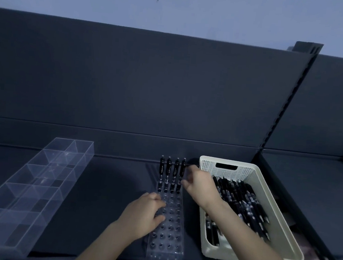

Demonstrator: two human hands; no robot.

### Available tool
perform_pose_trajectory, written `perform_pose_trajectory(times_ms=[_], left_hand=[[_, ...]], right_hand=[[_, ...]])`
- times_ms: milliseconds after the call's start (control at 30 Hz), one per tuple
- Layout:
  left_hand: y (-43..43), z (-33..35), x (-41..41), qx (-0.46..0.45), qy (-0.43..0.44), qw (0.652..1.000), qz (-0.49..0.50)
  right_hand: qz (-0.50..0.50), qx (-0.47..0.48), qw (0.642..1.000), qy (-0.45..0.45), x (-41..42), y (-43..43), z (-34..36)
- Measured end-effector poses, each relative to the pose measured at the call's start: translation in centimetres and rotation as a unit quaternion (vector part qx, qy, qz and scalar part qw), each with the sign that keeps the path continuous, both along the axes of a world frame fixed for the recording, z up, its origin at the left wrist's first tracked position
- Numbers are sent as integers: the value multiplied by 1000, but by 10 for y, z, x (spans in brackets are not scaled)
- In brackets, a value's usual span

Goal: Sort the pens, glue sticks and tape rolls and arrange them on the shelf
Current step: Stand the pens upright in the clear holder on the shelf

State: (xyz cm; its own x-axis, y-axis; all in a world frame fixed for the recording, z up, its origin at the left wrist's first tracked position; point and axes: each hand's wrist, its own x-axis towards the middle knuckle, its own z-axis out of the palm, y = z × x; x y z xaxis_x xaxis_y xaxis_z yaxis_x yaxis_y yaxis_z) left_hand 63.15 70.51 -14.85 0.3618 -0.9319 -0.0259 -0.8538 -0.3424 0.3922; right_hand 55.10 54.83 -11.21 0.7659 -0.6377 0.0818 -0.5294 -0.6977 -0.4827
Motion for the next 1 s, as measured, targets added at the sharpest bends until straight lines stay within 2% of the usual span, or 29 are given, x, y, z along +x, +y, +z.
perform_pose_trajectory(times_ms=[200, 300, 367, 433, 500, 600, 667, 800, 1000], left_hand=[[-25, 23, -21, -81, 28, 996, 29], [-54, 36, -43, -136, 57, 989, 9], [-78, 41, -60, -139, 67, 988, -6], [-103, 42, -74, -97, 87, 991, 1], [-127, 40, -86, -13, 96, 995, 19], [-153, 32, -102, 134, 53, 989, 47], [-166, 20, -112, 180, 56, 980, 61], [-175, 3, -122, 193, 86, 973, 89], [-168, 4, -116, 118, 173, 967, 148]], right_hand=[[-52, 9, 997, -57, -79, -34, 11], [-98, 27, 994, -25, -121, -61, 10], [-106, 32, 994, 15, -141, -75, 6], [-95, 31, 994, 55, -149, -82, 4], [-78, 35, 992, 90, -147, -86, -1], [-61, 39, 985, 157, -133, -84, -10], [-60, 32, 980, 189, -126, -81, -15], [-66, 19, 975, 209, -123, -80, -22], [-78, 53, 973, 212, -120, -83, -21]])
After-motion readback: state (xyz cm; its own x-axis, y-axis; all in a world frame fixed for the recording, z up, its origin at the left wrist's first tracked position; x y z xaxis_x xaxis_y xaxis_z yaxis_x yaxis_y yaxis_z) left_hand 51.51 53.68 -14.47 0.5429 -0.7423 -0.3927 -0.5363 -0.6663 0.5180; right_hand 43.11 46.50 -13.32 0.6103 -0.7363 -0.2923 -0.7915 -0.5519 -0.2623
